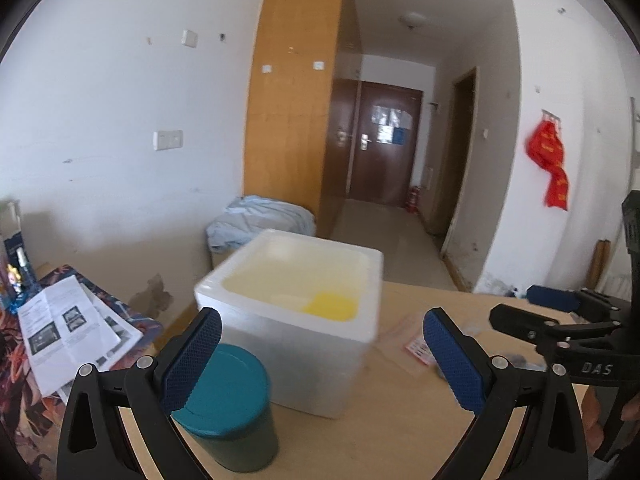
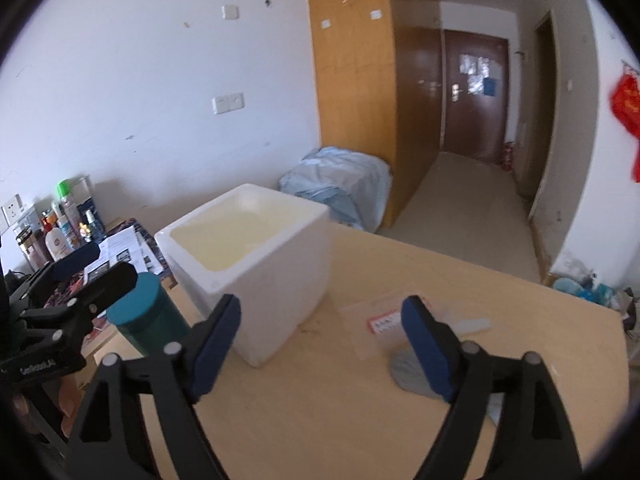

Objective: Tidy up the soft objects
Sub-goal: 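Move both tools back over the grey sock and blue mask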

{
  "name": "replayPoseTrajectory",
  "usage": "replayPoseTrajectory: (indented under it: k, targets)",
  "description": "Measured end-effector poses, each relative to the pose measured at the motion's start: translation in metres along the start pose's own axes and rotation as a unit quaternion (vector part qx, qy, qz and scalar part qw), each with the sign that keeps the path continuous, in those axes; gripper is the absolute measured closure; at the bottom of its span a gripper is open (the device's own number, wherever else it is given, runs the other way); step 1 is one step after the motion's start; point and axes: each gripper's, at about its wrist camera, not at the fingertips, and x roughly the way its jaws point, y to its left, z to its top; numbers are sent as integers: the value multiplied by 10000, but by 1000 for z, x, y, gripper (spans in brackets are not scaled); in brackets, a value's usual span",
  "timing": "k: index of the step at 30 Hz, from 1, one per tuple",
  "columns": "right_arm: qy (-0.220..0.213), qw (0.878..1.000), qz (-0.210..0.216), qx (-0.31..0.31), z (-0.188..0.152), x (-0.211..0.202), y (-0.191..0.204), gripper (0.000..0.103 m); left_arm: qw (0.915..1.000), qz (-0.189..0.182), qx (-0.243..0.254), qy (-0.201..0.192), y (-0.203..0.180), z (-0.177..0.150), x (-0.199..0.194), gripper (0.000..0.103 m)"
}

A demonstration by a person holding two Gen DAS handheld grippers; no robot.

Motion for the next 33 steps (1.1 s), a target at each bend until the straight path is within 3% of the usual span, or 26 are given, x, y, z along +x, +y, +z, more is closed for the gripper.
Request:
replayPoseTrajectory:
  k: [5, 19, 33]
  targets:
    - [-164, 9991, -383, 25, -12, -31, -7, 6, 9987, -415, 179, 218, -23, -10, -4, 2]
    - [-438, 9929, -1060, 301, -61, -94, -32, 5, 9924, -1110, 498, 186, -73, -29, -26, 2]
    - [-48, 9826, -1670, 809, -91, -87, -93, 5, 9805, -1700, 807, 569, -127, -47, 13, 2]
